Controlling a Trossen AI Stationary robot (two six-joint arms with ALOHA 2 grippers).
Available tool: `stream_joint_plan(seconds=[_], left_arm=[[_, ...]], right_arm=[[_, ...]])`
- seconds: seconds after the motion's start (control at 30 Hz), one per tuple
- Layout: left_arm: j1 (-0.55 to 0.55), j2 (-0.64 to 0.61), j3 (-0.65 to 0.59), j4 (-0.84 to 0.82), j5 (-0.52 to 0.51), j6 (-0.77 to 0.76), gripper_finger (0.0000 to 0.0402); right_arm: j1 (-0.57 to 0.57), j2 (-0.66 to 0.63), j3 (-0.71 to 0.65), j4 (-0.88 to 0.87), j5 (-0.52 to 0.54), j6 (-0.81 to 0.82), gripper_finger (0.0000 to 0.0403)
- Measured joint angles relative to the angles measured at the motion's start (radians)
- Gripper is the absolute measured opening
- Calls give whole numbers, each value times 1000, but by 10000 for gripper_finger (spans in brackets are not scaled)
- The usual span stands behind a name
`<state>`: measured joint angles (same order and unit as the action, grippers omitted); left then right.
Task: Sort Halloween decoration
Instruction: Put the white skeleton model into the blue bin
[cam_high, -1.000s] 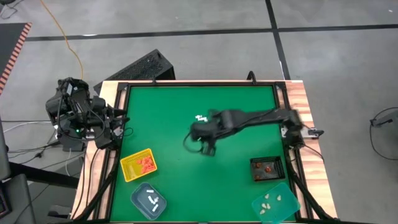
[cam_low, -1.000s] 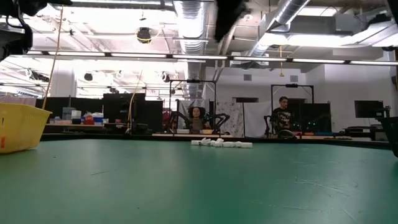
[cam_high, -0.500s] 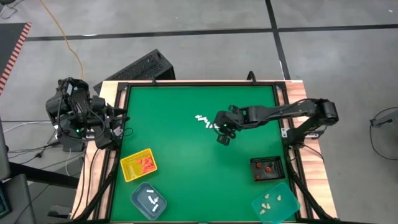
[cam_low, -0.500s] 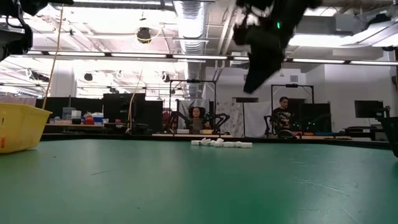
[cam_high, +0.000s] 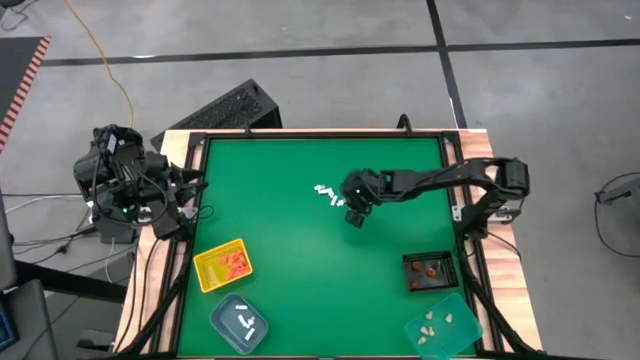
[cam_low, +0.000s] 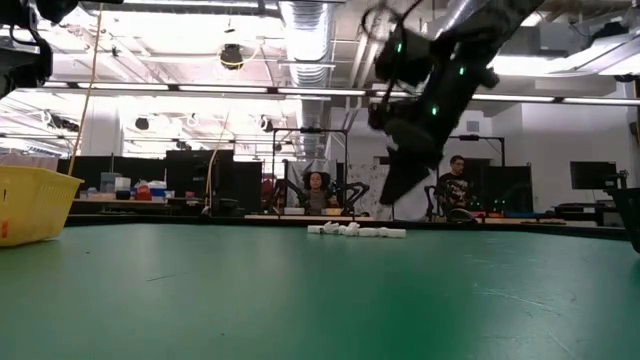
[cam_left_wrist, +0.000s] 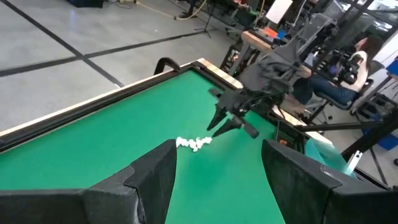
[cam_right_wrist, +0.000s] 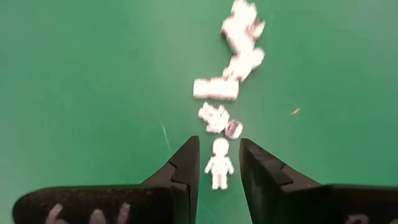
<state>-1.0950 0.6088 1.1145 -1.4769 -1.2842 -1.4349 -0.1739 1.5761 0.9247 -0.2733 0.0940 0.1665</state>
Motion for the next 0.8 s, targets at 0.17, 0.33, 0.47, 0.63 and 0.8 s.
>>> stream_joint_plan(seconds=[0.17, 0.33, 0.47, 0.63, 0.8], left_arm=[[0, 0, 0, -2, 0, 8, 226], [0, 0, 0, -15, 0, 3, 226], [0, 0, 0, -31, -4, 0, 226], [0, 0, 0, -35, -4, -1, 226], [0, 0, 0, -36, -4, 1, 226]], right_arm=[[-41, 75, -4, 19, -70, -33, 108], [-59, 144, -4, 56, -93, -60, 108], [-63, 183, -1, 61, -99, -40, 108], [-63, 193, -1, 44, -95, 13, 81], [-71, 189, -1, 20, -81, 82, 30]])
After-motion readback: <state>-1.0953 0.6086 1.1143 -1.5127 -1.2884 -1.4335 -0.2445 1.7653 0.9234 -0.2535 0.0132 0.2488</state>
